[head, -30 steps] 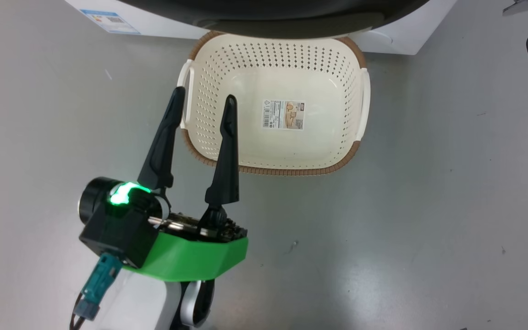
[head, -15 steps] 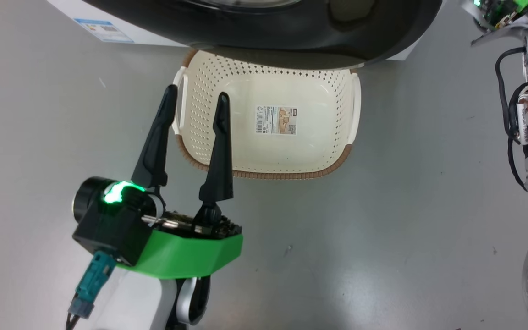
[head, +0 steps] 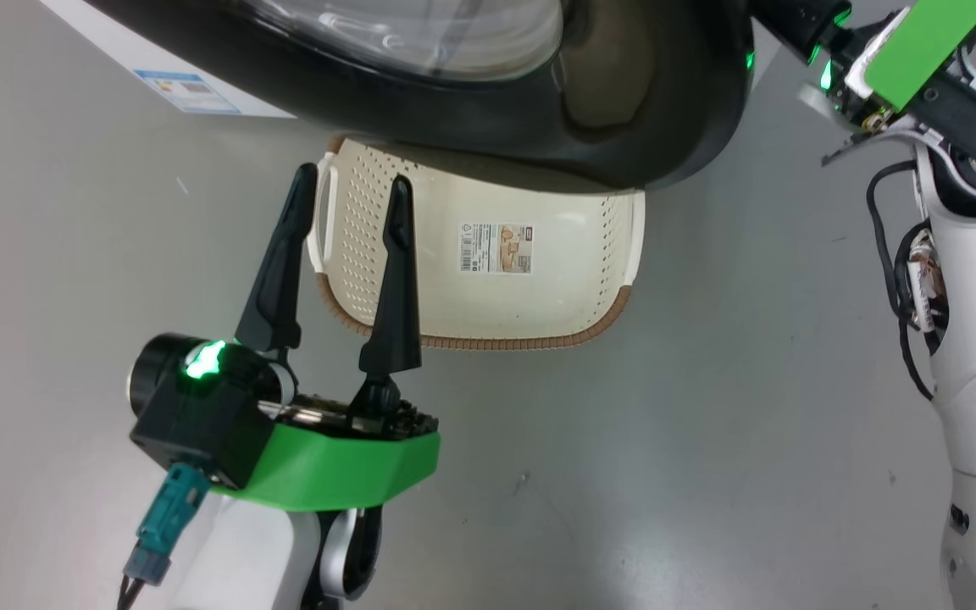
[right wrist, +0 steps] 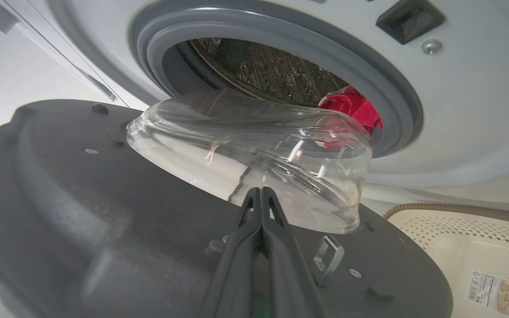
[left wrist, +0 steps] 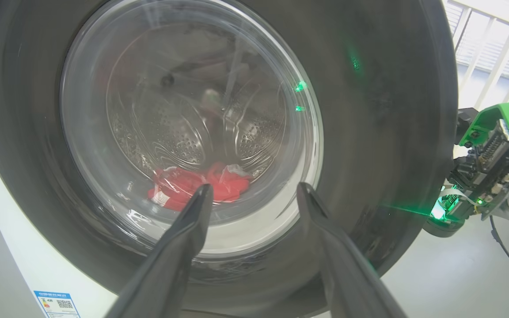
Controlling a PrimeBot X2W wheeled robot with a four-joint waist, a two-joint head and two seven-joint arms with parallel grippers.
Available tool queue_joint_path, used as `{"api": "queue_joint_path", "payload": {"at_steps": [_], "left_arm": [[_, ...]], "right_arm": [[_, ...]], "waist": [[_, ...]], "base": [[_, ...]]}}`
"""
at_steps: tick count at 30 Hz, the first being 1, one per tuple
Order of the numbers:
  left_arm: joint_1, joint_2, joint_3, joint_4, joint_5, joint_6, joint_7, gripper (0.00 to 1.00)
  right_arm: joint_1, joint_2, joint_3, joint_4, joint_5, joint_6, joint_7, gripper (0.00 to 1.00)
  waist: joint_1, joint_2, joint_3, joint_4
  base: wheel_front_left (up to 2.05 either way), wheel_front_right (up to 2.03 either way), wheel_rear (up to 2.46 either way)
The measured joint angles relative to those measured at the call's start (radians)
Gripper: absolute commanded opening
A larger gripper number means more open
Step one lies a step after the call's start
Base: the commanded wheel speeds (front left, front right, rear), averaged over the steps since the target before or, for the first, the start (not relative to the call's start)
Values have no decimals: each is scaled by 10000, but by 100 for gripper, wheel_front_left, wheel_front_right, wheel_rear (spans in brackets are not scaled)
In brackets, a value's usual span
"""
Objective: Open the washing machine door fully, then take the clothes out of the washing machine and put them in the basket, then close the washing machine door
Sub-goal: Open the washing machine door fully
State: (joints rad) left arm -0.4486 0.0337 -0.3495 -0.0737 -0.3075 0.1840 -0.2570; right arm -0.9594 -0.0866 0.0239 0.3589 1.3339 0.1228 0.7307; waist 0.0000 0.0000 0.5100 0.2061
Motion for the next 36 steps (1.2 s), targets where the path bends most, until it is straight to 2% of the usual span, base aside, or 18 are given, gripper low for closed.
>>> {"api": "queue_joint_path", "payload": {"at_steps": [18,36], "left_arm": [[650,4,207,221,2,-88,2,100],[1742,12,493,485,12,-184,2,100]], "right_arm": [[1706,90,606,-826,320,0,276,0],[3449,159,1312,-1183,840,0,-19,0]], "waist": [[0,0,-1031,57],[0,0,-2182,493]], "base": [[0,0,0],[0,0,0]]}}
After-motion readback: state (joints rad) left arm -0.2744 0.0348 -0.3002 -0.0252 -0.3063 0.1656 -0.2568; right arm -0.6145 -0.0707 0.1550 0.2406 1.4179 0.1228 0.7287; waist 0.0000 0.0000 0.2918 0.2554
